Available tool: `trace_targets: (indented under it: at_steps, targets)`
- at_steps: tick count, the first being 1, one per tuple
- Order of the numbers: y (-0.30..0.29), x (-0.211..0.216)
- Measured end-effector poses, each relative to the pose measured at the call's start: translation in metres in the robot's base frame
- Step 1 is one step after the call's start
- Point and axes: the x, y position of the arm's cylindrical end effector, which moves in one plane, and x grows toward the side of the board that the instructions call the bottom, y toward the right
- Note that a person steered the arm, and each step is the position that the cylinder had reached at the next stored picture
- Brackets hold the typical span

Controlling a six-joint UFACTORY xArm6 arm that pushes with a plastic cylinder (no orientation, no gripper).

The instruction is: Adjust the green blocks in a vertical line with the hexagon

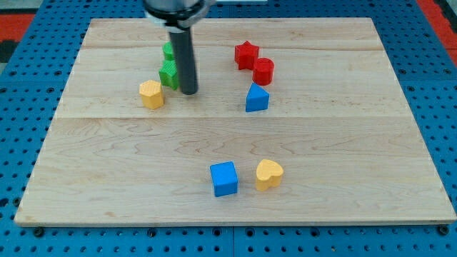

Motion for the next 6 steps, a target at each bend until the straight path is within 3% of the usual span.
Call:
trace_targets:
  at_steps: [4, 5, 6]
  targets:
    - [-0.058, -0.016]
    - [-0.018, -0.019]
    - [-0.006, -0.048]
